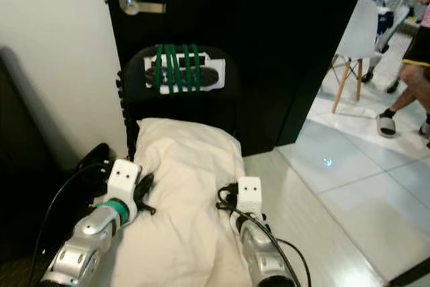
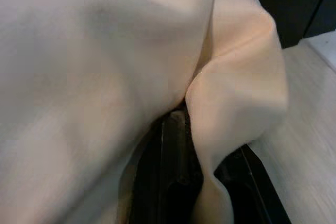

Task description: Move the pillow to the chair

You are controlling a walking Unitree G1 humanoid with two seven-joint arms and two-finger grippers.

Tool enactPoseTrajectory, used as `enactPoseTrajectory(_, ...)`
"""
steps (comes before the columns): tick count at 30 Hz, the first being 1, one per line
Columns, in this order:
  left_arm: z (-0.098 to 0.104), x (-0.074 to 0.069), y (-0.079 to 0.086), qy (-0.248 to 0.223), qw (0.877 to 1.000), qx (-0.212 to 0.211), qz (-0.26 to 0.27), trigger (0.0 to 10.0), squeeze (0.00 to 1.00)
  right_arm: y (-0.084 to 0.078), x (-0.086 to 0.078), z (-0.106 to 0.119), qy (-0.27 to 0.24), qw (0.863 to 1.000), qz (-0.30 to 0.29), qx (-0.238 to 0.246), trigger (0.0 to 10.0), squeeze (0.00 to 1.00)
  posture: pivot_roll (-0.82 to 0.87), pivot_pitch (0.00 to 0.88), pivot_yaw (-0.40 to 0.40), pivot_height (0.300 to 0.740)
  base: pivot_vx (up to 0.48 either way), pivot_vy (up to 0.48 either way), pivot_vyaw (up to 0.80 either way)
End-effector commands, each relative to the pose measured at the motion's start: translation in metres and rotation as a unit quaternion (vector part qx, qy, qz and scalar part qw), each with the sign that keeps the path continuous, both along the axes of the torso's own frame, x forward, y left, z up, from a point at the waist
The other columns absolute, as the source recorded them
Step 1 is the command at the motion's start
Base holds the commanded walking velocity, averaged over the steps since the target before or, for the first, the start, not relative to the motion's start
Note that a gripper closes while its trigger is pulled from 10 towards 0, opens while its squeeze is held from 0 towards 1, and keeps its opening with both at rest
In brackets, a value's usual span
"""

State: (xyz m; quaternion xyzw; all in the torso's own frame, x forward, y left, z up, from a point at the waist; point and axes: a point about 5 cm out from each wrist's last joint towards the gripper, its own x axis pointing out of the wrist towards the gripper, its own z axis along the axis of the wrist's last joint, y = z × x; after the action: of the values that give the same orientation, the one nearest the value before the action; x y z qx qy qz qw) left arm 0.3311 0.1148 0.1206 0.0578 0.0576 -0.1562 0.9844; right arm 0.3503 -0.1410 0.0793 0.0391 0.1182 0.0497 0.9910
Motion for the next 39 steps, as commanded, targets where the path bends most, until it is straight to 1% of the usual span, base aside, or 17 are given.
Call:
enactPoseTrajectory(1, 0.005, 0.003, -0.003, -0.012, 1.000, 0.003, -0.013, 10.0, 0.00, 0.003, 0.004, 0.004, -0.007, 1.000, -0.002, 0.008, 10.0, 0.00, 0.06, 0.159, 0.067, 0.611, 0.000, 0.000, 0.00)
enactPoseTrajectory(7, 0.007, 0.016, -0.011, -0.010, 0.999, 0.002, -0.034, 10.0, 0.00, 0.009, 0.022, 0.025, -0.017, 1.000, -0.006, 0.005, 10.0, 0.00, 0.06, 0.219, 0.089, 0.611, 0.000, 0.000, 0.00)
enactPoseTrajectory(8, 0.008, 0.023, -0.016, -0.014, 0.999, 0.017, -0.041, 10.0, 0.00, 0.010, 0.028, 0.033, -0.022, 1.000, -0.013, 0.005, 10.0, 0.00, 0.06, 0.224, 0.090, 0.611, 0.000, 0.000, 0.00)
enactPoseTrajectory(11, 0.008, 0.023, -0.016, -0.014, 0.999, 0.017, -0.041, 10.0, 0.00, 0.010, 0.028, 0.033, -0.022, 1.000, -0.013, 0.005, 10.0, 0.00, 0.06, 0.224, 0.090, 0.611, 0.000, 0.000, 0.00)
enactPoseTrajectory(12, 0.012, 0.030, -0.024, -0.021, 0.998, 0.034, -0.048, 10.0, 0.00, 0.011, 0.034, 0.042, -0.029, 0.999, -0.015, 0.004, 10.0, 0.00, 0.06, 0.224, 0.090, 0.611, 0.000, 0.000, 0.00)
enactPoseTrajectory(14, 0.028, 0.045, -0.038, -0.030, 0.999, 0.011, -0.023, 10.0, 0.00, 0.010, 0.045, 0.063, -0.049, 0.998, -0.023, 0.013, 10.0, 0.00, 0.07, 0.226, 0.087, 0.611, 0.000, 0.000, 0.00)
enactPoseTrajectory(15, 0.028, 0.045, -0.038, -0.030, 0.999, 0.011, -0.023, 10.0, 0.00, 0.010, 0.045, 0.063, -0.049, 0.998, -0.023, 0.013, 10.0, 0.00, 0.07, 0.226, 0.087, 0.611, 0.000, 0.000, 0.00)
enactPoseTrajectory(16, 0.041, 0.051, -0.050, -0.041, 0.999, -0.021, -0.006, 10.0, 0.00, 0.011, 0.051, 0.077, -0.063, 0.997, -0.028, 0.039, 10.0, 0.00, 0.07, 0.202, 0.066, 0.611, 0.000, 0.000, 0.00)
enactPoseTrajectory(17, 0.041, 0.051, -0.050, -0.041, 0.999, -0.021, -0.006, 10.0, 0.00, 0.011, 0.051, 0.077, -0.063, 0.997, -0.028, 0.039, 10.0, 0.00, 0.07, 0.202, 0.066, 0.611, 0.000, 0.000, 0.00)
enactPoseTrajectory(20, 0.055, 0.052, -0.072, -0.047, 0.996, -0.066, -0.020, 10.0, 0.00, 0.018, 0.055, 0.089, -0.078, 0.996, -0.013, 0.048, 10.0, 0.00, 0.07, 0.195, 0.061, 0.611, 0.000, 0.000, 0.00)
enactPoseTrajectory(23, 0.056, 0.051, -0.077, -0.046, 0.996, -0.077, -0.030, 10.0, 0.00, 0.020, 0.056, 0.090, -0.079, 0.996, -0.011, 0.044, 10.0, 0.00, 0.07, 0.182, 0.059, 0.611, 0.000, 0.000, 0.00)
enactPoseTrajectory(26, 0.051, 0.053, -0.073, -0.038, 0.994, -0.099, -0.026, 10.0, 0.00, 0.022, 0.057, 0.091, -0.077, 0.995, -0.011, 0.064, 10.0, 0.00, 0.07, 0.173, 0.053, 0.611, 0.000, 0.000, 0.00)
enactPoseTrajectory(27, 0.049, 0.053, -0.071, -0.037, 0.994, -0.098, -0.026, 10.0, 0.20, 0.024, 0.056, 0.091, -0.076, 0.995, -0.007, 0.067, 10.0, 1.00, 0.07, 0.173, 0.052, 0.611, 0.000, 0.000, 0.00)
enactPoseTrajectory(28, 0.049, 0.053, -0.071, -0.037, 0.994, -0.098, -0.026, 10.0, 0.20, 0.024, 0.056, 0.091, -0.076, 0.995, -0.007, 0.067, 10.0, 1.00, 0.07, 0.173, 0.052, 0.611, 0.000, 0.000, 0.00)
enactPoseTrajectory(29, 0.044, 0.052, -0.071, -0.027, 0.994, -0.099, -0.034, 10.0, 1.00, 0.026, 0.055, 0.087, -0.073, 0.995, 0.000, 0.068, 10.0, 1.00, 0.08, 0.161, 0.047, 0.611, 0.000, 0.000, 0.00)
enactPoseTrajectory(36, 0.027, 0.044, -0.072, -0.007, 0.994, -0.095, -0.052, 10.0, 1.00, 0.026, 0.050, 0.074, -0.057, 0.996, -0.006, 0.072, 10.0, 1.00, 0.08, 0.139, 0.042, 0.611, 0.000, 0.000, 0.00)
enactPoseTrajectory(39, 0.017, 0.038, -0.066, 0.004, 0.993, -0.098, -0.070, 10.0, 1.00, 0.025, 0.046, 0.063, -0.049, 0.996, -0.007, 0.078, 10.0, 1.00, 0.07, 0.112, 0.042, 0.611, 0.000, 0.000, 0.00)
